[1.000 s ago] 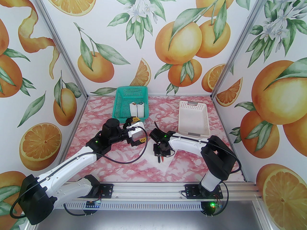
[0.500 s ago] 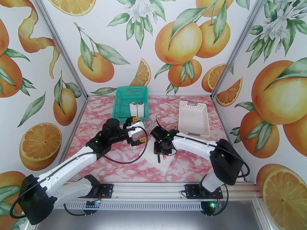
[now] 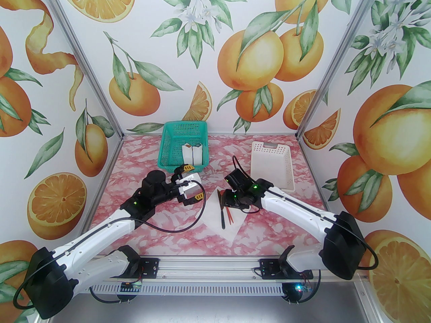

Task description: Place the utensils on the paper napkin and roll it up

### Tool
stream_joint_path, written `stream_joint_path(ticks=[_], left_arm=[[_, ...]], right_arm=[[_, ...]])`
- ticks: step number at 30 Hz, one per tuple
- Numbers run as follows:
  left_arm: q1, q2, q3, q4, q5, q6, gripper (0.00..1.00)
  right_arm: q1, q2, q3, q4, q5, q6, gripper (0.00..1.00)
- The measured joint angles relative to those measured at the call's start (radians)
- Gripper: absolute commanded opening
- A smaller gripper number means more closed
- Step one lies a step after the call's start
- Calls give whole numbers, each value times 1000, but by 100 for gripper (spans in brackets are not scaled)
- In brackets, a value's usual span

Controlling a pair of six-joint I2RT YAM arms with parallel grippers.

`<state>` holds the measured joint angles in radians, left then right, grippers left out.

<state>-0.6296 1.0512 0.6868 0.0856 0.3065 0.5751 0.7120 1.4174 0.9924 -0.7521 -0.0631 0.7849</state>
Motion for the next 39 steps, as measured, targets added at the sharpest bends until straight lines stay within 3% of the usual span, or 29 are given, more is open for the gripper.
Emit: stream_joint_path(ticks=[6,14,26,39], left_arm=[[0,-8,0,30,-1,-63,100],[-8,-20,-37,93,-19,-182,100],[-10,-36,-40,97,-45,-203,100],[-15,-37,-40,97,-50,-206,100]], right_arm=[[-14,43,-32,14,-11,-31,25],[-21,92,-70,56,-51,-42,23],[-21,126,-99,78,-76,-45,14],[-19,156,-138,141,-108,-37,14]])
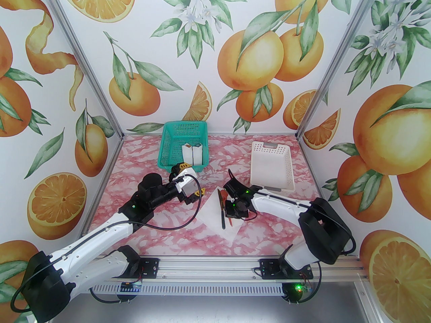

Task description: Place the utensils on the paper napkin and roll it up

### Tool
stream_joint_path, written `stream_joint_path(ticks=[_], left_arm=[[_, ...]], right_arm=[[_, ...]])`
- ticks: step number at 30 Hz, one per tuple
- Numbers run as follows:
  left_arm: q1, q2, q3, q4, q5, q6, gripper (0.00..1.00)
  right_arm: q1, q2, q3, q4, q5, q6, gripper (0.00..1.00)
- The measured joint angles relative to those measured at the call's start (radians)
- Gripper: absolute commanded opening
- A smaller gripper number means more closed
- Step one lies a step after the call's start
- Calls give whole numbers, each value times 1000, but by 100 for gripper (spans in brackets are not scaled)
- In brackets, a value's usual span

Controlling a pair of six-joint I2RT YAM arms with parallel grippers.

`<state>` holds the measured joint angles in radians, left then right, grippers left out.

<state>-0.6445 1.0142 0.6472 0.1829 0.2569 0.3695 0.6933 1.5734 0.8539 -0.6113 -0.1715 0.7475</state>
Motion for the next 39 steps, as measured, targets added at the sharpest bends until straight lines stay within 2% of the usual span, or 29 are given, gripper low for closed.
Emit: stream_joint_path(ticks=[10,19,30,36,39], left_arm=[[0,-5,-2,0,-6,0,100],[0,-10,-3,0,-12,0,100],[0,-33,-3,0,-22,0,100],[0,-45,-4,0,-24,-3,100],[0,-51,-5,0,-29,-4,100]], right_arm=[[27,26,-3,57,-21,24,14],[33,23,8,39,3,31,21],[36,-29,40,14,17,34,24],[63,-29,52,18,14,44,31],[72,-29,72,14,24,45,31]])
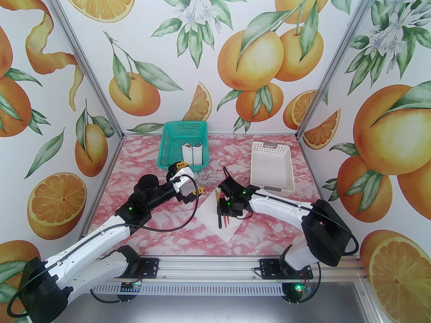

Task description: Place the utensils on the paper napkin and roll it up

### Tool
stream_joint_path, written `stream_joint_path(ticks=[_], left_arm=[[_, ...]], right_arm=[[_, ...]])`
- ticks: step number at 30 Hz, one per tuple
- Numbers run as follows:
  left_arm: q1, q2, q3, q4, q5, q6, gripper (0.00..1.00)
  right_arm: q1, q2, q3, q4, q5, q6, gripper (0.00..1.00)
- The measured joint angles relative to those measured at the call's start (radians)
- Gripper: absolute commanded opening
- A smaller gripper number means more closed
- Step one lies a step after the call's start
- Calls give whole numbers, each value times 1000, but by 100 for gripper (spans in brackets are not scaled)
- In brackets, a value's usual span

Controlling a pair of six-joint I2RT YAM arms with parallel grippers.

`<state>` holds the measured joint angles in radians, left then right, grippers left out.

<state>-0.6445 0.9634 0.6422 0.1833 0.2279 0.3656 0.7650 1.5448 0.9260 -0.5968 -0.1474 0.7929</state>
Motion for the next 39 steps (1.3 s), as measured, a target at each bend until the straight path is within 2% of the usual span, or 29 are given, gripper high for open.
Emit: stream_joint_path(ticks=[9,18,22,29,35,37,39], left_arm=[[0,-22,-6,-1,-2,-11,100],[-33,-68,-14,-69,6,-45,100],[-80,-78,-14,-134,4,-40,100],[-224,-82,-15,-241,-67,32,97],[-320,-69,-20,-299,-142,100,92],[-338,-57,-21,-312,-175,117,91],[-389,-26,-21,-319,-223,142,90]], right_arm=[[-1,-21,11,-26,53,0,34],[-105,-241,-11,-61,97,-8,41],[-188,-352,-63,-78,104,-9,45],[-313,-579,-165,-81,104,7,55],[-360,-700,-218,-80,103,38,61],[-367,-713,-231,-66,102,56,68],[-381,-766,-277,-49,99,78,70]])
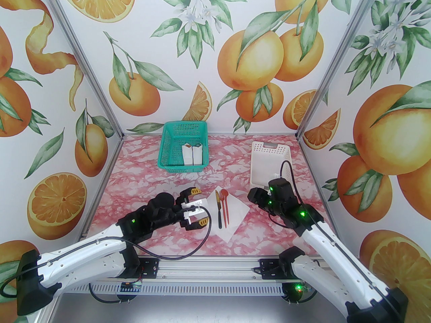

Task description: Place the utensils on the paper napkin and roll it up

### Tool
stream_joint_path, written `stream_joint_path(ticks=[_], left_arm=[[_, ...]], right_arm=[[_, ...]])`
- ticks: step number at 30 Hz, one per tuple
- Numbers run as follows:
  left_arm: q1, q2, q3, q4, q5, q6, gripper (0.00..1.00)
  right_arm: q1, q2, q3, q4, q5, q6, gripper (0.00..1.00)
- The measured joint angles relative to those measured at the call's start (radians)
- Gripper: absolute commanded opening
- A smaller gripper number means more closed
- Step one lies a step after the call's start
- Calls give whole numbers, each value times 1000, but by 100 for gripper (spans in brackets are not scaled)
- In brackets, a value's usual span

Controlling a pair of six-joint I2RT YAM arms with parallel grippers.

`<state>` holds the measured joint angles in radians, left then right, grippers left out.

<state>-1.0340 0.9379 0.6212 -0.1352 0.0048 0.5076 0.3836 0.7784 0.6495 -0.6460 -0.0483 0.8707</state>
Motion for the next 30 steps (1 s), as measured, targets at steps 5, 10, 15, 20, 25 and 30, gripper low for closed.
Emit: stream_joint_path(ticks=[5,10,15,20,25,30], left_arm=[[-107,121,-4,-34,-88,53,90],[-144,194,-5,-36,-139,77,90],[-171,269,-5,-25,-147,79,91],[-200,340,-4,-2,-150,79,92],[-242,428,10,29,-154,79,93],[-281,526,47,63,-159,79,93]], right_arm=[[-37,-111,-60,1,1,53,74],[-53,-147,-77,7,1,83,75],[-58,-164,-83,6,1,95,75],[-58,-174,-83,-3,1,98,75],[-58,-177,-84,-9,1,100,75],[-58,-177,-93,-9,0,102,75]])
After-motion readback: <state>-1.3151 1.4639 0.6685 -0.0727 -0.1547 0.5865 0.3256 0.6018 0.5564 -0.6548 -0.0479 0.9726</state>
